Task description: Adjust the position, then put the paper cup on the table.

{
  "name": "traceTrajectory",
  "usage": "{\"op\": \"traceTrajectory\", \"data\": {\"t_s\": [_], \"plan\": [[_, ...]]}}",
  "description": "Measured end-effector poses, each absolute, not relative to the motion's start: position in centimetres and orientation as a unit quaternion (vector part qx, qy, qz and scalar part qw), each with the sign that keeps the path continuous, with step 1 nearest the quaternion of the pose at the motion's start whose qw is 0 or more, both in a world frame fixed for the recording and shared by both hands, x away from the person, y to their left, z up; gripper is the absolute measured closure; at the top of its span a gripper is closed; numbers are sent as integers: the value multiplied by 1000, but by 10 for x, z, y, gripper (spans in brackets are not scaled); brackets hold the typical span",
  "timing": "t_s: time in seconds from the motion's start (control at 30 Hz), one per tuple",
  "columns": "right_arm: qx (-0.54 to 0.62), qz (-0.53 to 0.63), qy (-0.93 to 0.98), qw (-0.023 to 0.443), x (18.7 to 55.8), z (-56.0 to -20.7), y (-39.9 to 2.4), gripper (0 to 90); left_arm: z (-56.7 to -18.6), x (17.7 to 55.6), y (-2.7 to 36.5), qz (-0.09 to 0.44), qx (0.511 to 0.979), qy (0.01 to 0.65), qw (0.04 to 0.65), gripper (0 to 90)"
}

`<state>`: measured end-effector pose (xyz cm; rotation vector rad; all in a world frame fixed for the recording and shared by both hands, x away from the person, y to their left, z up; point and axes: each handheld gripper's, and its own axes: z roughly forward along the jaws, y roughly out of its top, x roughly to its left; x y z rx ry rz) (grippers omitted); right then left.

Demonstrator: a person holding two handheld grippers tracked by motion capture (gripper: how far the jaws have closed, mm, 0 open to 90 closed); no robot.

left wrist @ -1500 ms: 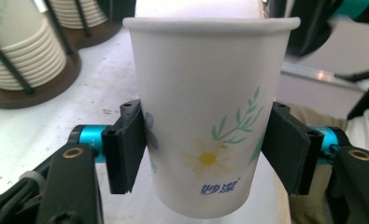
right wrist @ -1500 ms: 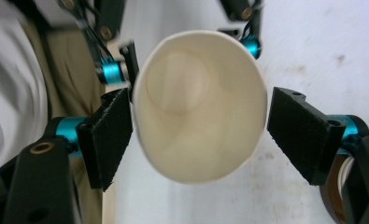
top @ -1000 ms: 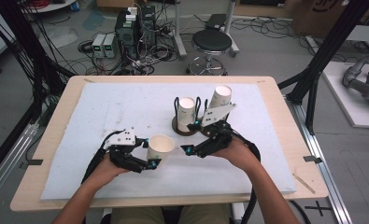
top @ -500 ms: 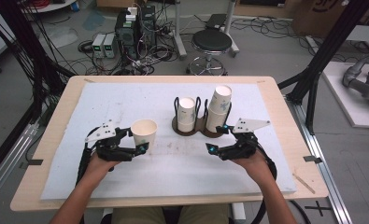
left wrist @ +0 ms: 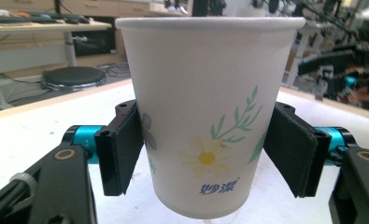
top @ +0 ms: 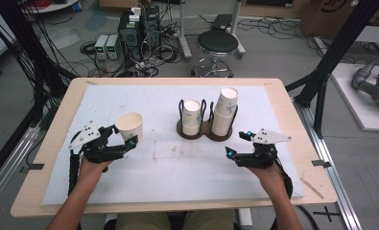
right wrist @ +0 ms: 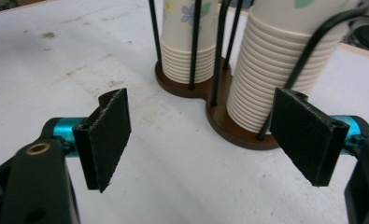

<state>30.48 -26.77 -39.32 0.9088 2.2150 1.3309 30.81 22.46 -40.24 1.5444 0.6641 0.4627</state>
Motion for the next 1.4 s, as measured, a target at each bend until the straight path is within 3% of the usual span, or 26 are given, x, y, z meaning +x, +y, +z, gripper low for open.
{"op": "traceTrajectory", "data": {"t_s": [0.37, 1.1, 1.4], "plan": [[355, 500, 756, 230, 296, -397, -281, 216, -401, 304, 244, 233, 653, 305, 653, 306], [352, 500, 758, 227, 298, -400, -278, 217, -410, 307, 250, 246, 656, 322, 637, 305], [350, 498, 760, 228, 296, -400, -279, 218, -411, 327, 243, 242, 644, 335, 643, 306]]}}
